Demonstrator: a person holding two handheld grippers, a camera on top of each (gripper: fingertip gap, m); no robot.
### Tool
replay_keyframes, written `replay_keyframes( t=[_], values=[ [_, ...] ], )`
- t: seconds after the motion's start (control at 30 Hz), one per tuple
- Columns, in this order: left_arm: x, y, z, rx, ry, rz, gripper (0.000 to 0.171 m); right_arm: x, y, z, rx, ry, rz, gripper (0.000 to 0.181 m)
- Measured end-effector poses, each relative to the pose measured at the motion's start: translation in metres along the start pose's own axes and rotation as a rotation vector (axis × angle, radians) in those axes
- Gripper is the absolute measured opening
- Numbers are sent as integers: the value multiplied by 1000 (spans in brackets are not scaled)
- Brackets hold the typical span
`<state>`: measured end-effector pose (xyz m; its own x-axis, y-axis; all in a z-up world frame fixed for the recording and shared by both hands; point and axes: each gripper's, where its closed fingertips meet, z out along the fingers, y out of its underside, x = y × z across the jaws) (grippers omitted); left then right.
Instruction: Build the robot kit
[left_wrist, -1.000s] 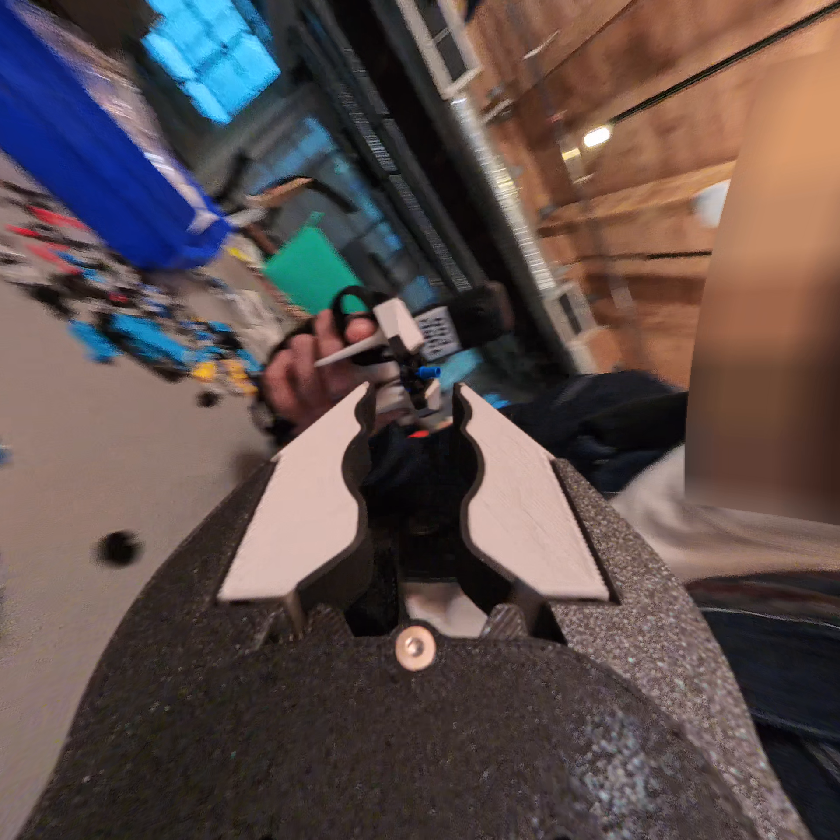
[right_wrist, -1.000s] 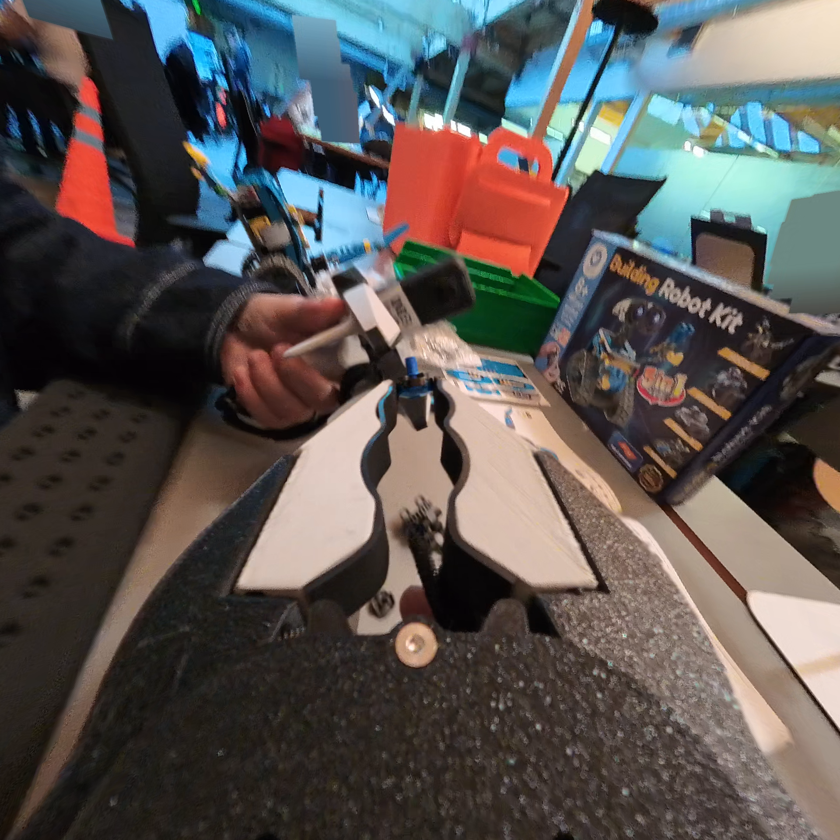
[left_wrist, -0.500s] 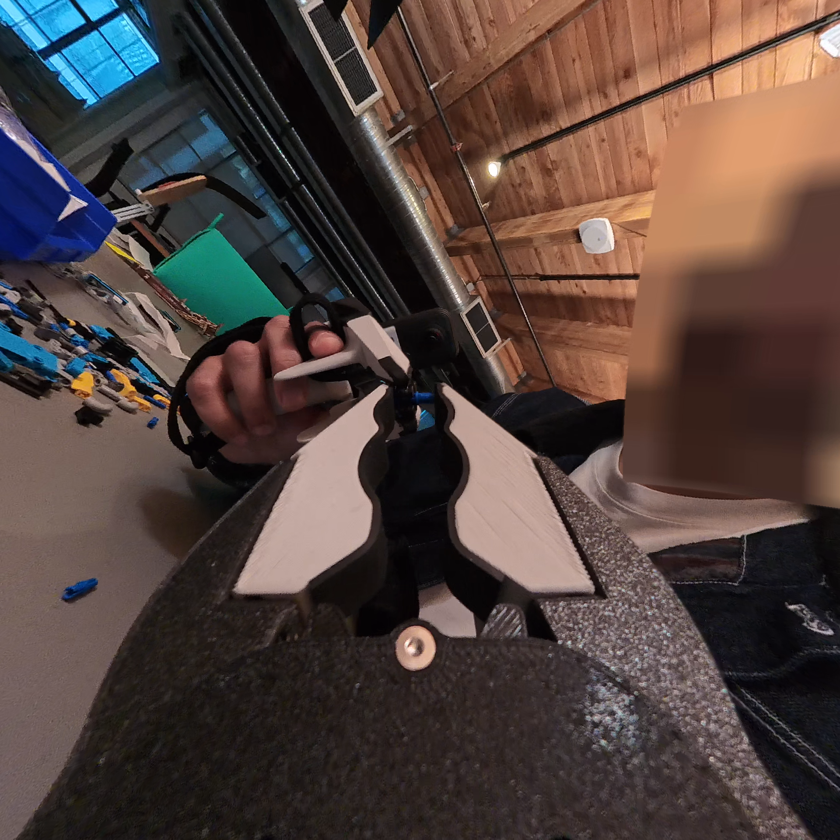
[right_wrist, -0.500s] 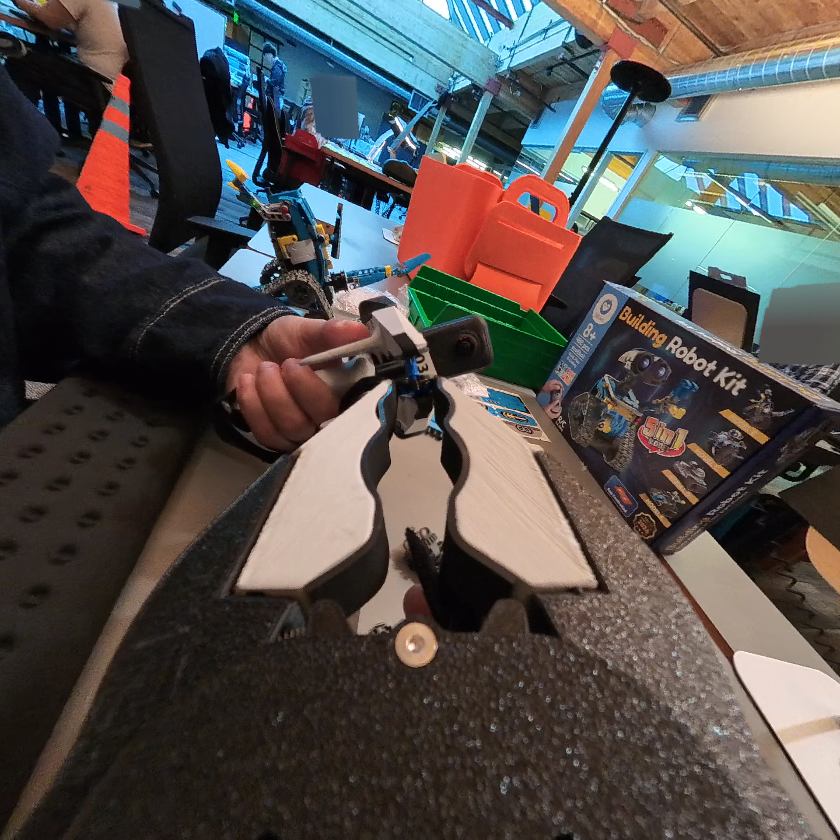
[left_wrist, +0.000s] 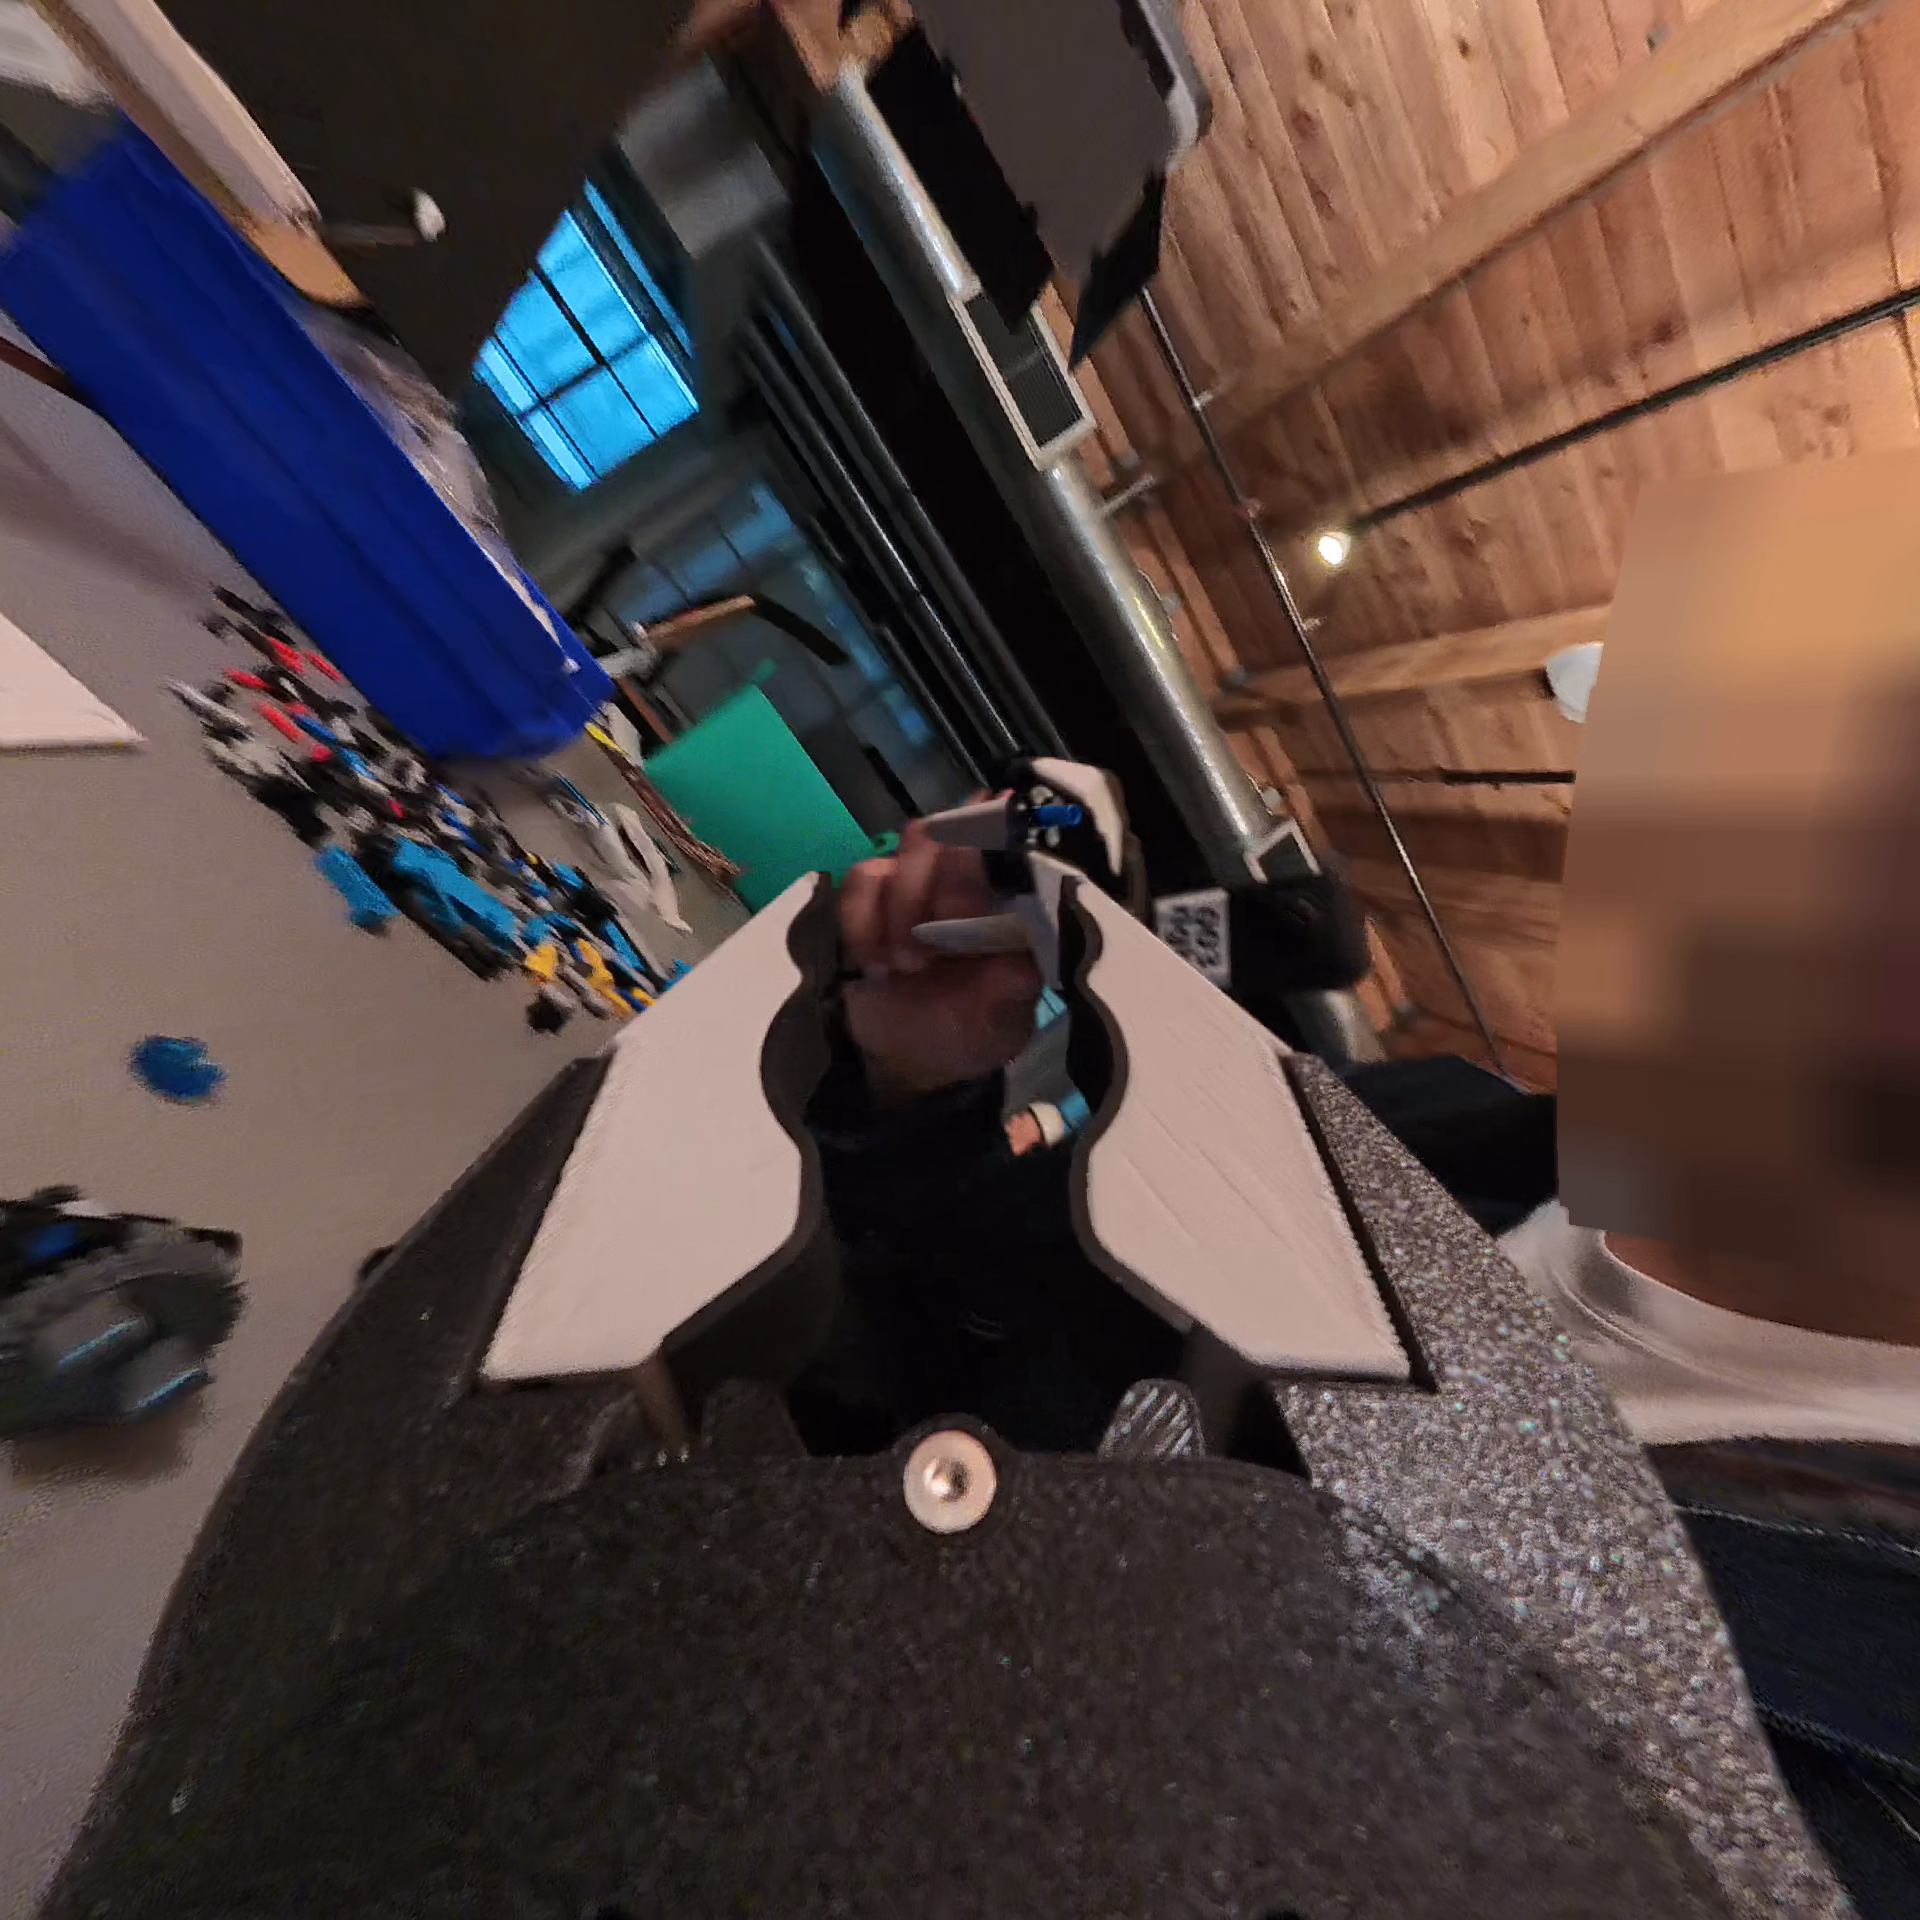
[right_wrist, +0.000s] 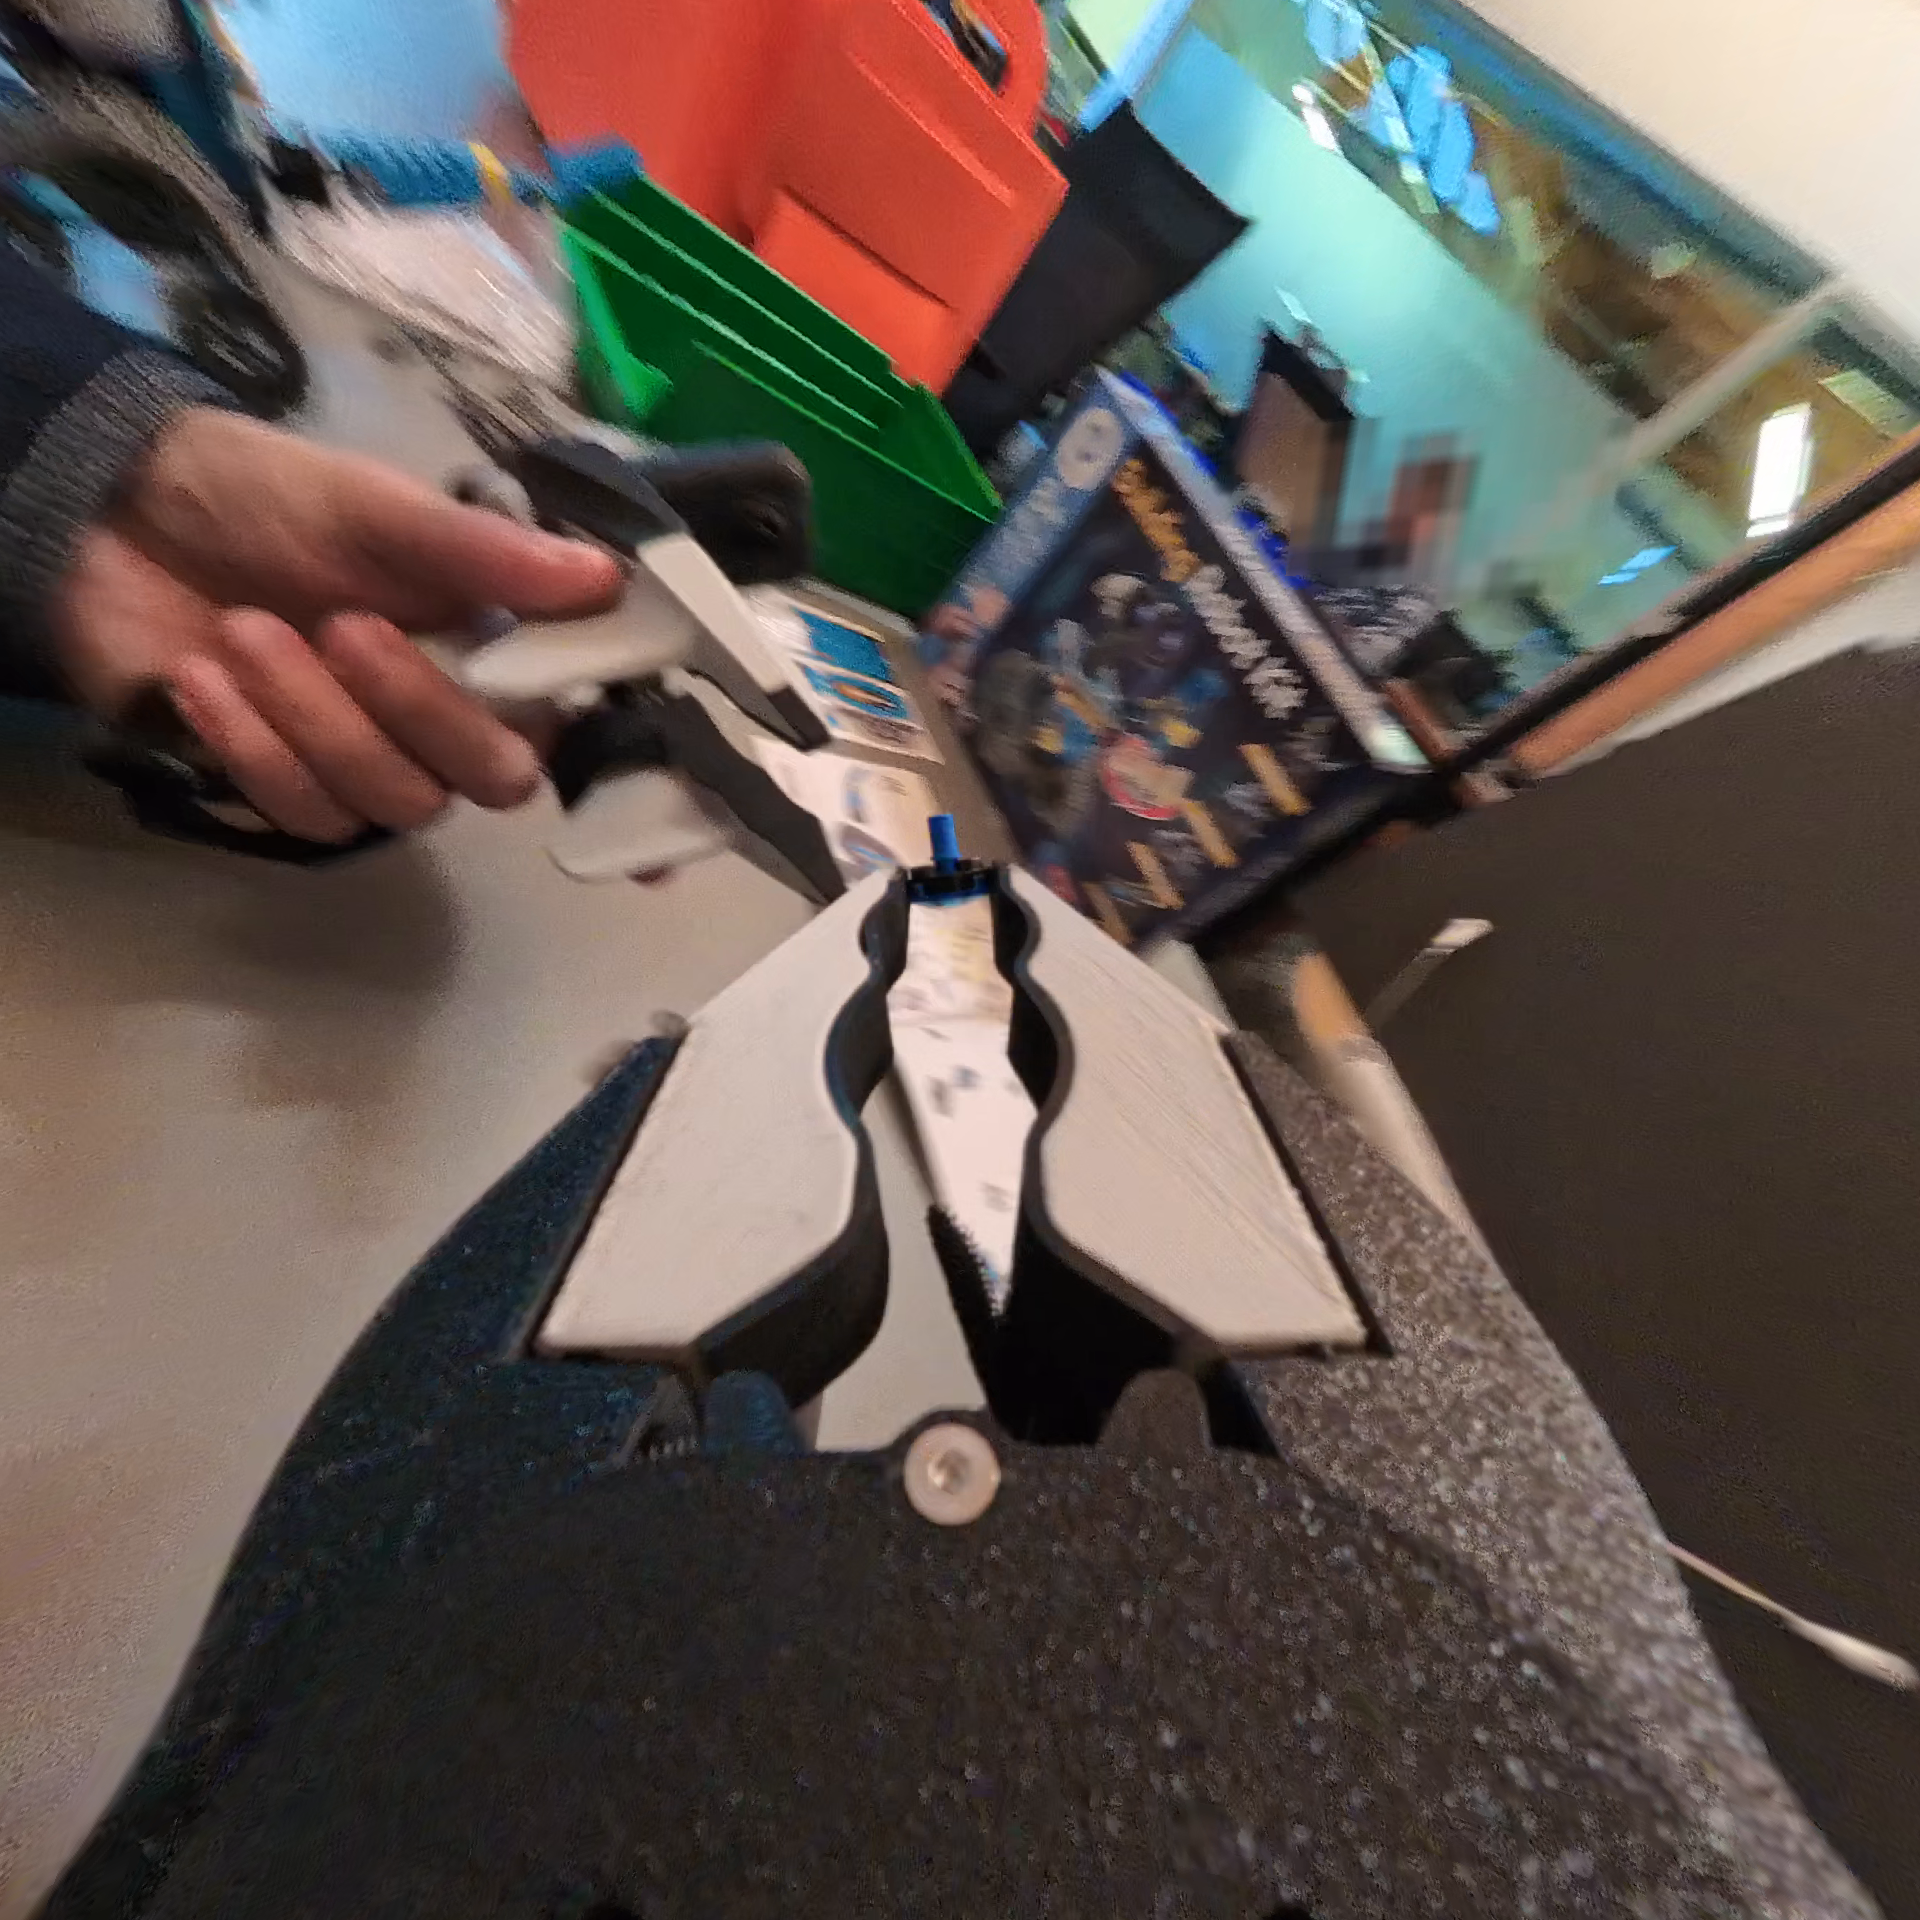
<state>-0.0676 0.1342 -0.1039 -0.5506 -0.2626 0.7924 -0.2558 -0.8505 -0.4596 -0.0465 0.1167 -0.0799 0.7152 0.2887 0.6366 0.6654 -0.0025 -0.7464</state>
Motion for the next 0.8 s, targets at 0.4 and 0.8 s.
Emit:
replay_keyframes(
  t=[0.4,0.8],
  values=[
    [-32,-35,-38,92,-466,407,37,31,94,-7,-419,68,221,16],
    [-80,-32,-50,-186,-902,841,33,-9,193,24,-545,-201,768,16]
  ],
)
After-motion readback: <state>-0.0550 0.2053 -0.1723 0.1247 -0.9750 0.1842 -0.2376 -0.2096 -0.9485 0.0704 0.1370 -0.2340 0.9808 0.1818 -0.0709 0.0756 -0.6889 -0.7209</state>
